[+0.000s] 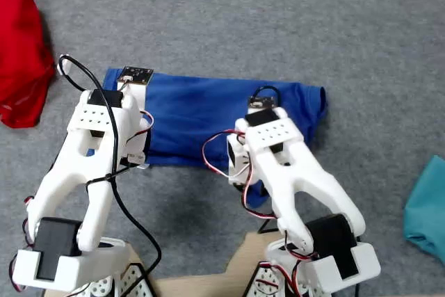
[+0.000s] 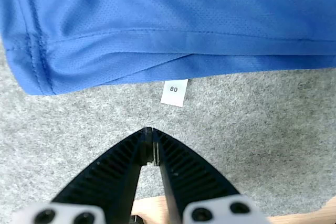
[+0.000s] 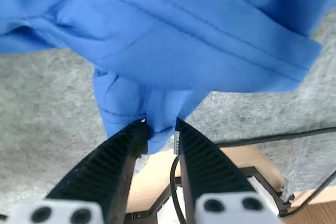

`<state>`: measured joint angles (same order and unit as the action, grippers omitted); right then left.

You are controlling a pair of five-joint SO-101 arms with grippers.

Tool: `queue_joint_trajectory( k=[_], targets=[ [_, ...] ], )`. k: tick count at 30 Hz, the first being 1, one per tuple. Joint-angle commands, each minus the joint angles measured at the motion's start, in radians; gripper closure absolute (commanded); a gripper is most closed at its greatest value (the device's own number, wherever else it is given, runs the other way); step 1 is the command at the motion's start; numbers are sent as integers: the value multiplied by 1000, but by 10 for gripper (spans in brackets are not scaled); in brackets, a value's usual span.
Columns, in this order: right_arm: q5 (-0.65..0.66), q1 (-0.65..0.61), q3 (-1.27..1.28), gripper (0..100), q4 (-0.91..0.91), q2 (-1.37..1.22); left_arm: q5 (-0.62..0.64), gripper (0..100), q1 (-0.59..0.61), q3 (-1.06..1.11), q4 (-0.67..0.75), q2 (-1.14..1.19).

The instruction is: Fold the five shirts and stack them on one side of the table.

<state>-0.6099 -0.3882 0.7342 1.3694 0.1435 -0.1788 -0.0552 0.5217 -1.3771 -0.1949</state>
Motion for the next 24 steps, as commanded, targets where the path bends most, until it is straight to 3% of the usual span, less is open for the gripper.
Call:
queue_joint_trajectory(
  k=[1, 6, 16, 24],
  targets=[
    [-8, 22, 5, 906, -20, 39, -2, 981, -8, 2, 5, -38],
    [-2, 39, 5, 992, -20, 39, -2, 981, -8, 2, 5, -38],
    [3, 251, 2, 993, 61, 39, -3, 981, -8, 2, 5, -38],
    [100, 460, 1, 993, 97, 39, -3, 981, -8, 2, 5, -38]
  ],
)
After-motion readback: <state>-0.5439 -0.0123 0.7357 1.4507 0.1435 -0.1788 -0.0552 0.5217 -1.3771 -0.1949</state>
